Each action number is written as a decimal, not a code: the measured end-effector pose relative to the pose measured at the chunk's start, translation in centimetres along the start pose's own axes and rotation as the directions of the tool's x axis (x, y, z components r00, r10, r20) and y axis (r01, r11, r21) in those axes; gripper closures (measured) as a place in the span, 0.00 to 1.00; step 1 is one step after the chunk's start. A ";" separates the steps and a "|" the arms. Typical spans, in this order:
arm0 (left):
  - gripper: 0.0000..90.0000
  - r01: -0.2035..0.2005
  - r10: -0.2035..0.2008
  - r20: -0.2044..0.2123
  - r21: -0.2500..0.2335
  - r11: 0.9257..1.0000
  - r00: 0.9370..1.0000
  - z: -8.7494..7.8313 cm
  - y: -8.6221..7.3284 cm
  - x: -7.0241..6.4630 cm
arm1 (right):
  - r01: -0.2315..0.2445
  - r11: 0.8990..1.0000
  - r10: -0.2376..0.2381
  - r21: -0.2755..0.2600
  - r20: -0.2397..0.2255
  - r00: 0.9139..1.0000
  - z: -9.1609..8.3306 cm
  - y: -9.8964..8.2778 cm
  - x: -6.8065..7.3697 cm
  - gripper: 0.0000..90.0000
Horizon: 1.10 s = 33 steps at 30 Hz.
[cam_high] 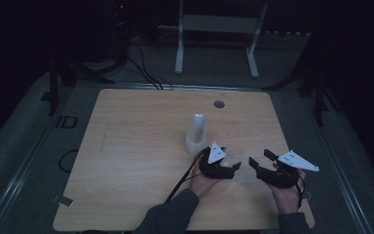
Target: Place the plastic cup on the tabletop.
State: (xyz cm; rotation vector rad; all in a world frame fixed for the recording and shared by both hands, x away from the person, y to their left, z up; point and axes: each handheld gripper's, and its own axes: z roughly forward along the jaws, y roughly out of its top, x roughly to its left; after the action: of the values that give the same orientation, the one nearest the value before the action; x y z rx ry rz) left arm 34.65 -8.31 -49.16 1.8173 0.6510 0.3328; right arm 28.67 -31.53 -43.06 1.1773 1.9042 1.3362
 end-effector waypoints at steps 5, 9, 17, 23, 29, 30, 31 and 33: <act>0.20 0.009 -0.009 -0.003 0.004 1.000 1.000 0.0 -0.1 0.1 | 0.000 1.000 0.000 0.000 0.000 1.000 0.0 0.0 0.0 0.32; 0.17 0.016 -0.016 -0.008 0.010 1.000 1.000 0.0 -0.1 0.1 | 0.001 1.000 -0.001 -0.001 0.000 1.000 0.0 0.0 0.0 0.32; 0.16 0.019 -0.019 -0.005 0.017 1.000 1.000 0.0 -0.2 0.1 | 0.002 1.000 -0.002 -0.001 0.001 1.000 0.0 0.0 0.0 0.32; 0.16 0.024 -0.024 -0.003 0.021 0.999 1.000 -0.3 -0.3 0.1 | 0.001 1.000 -0.001 0.000 0.001 1.000 0.0 0.0 0.0 0.32; 0.16 0.027 -0.027 0.005 0.019 0.999 1.000 -0.6 -0.5 0.0 | 0.001 1.000 -0.001 0.000 0.001 1.000 0.0 0.0 0.0 0.32; 0.16 0.028 -0.028 0.008 0.019 0.999 1.000 -0.7 -0.5 0.0 | 0.001 1.000 -0.001 -0.001 0.001 1.000 0.0 0.0 0.0 0.32; 0.16 0.030 -0.030 0.009 0.019 0.999 1.000 -0.7 -0.5 0.1 | 0.001 1.000 -0.001 -0.001 0.002 1.000 -0.1 0.0 0.0 0.32; 0.16 0.034 -0.034 0.009 0.016 0.999 0.999 -0.8 -0.6 0.1 | 0.002 1.000 -0.002 -0.001 0.002 1.000 -0.1 0.0 0.0 0.32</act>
State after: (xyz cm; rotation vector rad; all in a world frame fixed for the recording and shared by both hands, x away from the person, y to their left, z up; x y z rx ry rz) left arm 34.13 -7.46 -49.44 1.8204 0.6786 0.2971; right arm 28.64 -31.57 -43.01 1.1753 1.9023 1.3345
